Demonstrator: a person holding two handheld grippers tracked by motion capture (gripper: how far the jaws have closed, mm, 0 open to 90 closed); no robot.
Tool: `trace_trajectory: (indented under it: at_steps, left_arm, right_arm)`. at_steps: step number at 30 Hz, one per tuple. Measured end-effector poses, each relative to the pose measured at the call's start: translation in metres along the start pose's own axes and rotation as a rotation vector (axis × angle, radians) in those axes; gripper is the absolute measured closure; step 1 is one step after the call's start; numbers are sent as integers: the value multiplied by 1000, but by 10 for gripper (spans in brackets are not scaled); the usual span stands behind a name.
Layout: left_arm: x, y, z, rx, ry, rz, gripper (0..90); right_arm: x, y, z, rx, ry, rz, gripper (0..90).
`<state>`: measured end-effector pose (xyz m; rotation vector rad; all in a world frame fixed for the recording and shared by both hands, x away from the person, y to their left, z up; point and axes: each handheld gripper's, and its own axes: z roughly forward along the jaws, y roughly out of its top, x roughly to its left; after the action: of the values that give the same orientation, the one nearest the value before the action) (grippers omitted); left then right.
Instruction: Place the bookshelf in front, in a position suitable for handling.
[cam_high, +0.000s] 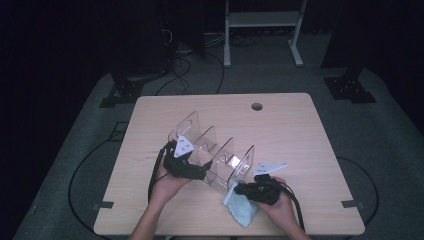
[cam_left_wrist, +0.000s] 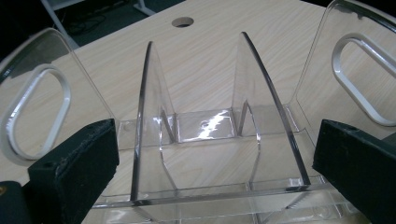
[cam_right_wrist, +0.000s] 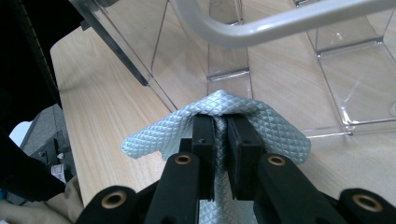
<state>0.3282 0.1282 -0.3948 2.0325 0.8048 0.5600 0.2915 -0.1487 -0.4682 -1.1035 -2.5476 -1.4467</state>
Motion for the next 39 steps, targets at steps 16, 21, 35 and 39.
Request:
trace_trajectory:
  at_steps: [16, 21, 35, 39]
  left_arm:
    - [6, -5, 11, 28, -15, -52, 49]
    - [8, -6, 12, 29, -38, -70, 67]
    - [7, -8, 13, 22, -32, -87, 75]
    - [5, -8, 14, 16, -24, -90, 76]
  right_arm:
    - [15, 9, -10, -65, 7, -47, 821]
    - [25, 15, -19, -110, 14, -77, 821]
    - [33, 22, -30, -176, -4, -106, 821]
    - [32, 16, -24, -151, -8, -107, 821]
